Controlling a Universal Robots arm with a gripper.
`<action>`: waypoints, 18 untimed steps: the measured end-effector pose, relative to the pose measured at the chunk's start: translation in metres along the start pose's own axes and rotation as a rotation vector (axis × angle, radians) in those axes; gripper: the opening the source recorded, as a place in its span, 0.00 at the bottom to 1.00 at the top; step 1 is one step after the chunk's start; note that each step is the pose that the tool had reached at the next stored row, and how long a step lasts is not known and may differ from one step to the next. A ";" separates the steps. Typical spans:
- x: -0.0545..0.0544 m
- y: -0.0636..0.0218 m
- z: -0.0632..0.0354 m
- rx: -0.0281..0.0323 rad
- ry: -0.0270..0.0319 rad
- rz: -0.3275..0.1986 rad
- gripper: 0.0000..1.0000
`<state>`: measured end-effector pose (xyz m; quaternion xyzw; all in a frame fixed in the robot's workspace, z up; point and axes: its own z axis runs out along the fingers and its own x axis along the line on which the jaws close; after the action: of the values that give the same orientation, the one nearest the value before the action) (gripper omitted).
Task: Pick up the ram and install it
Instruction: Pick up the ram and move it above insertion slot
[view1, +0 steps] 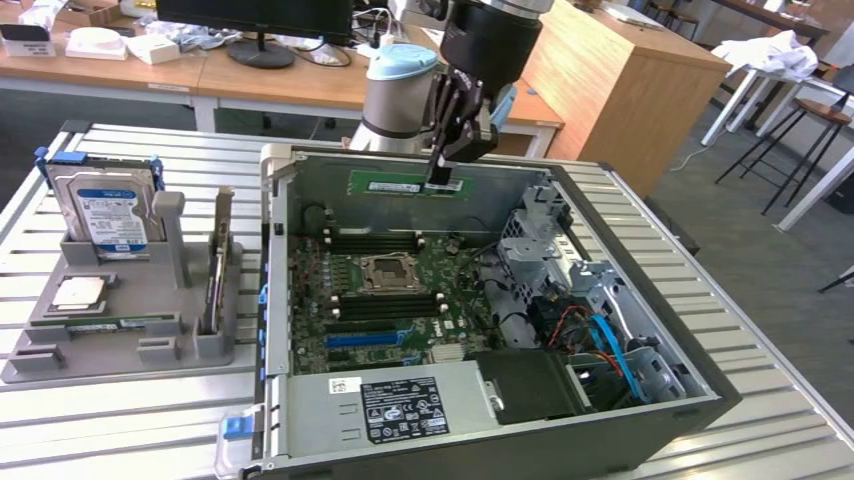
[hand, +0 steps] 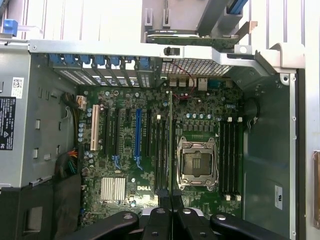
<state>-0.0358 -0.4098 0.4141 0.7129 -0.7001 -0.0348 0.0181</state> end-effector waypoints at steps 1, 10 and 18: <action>0.000 -0.0001 -0.0001 -0.0001 0.0001 0.000 0.11; 0.000 -0.0002 0.0000 0.0000 0.0001 0.000 0.11; 0.000 -0.0005 0.0039 0.0000 0.0000 0.000 0.11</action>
<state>-0.0356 -0.4097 0.4102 0.7129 -0.7002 -0.0348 0.0181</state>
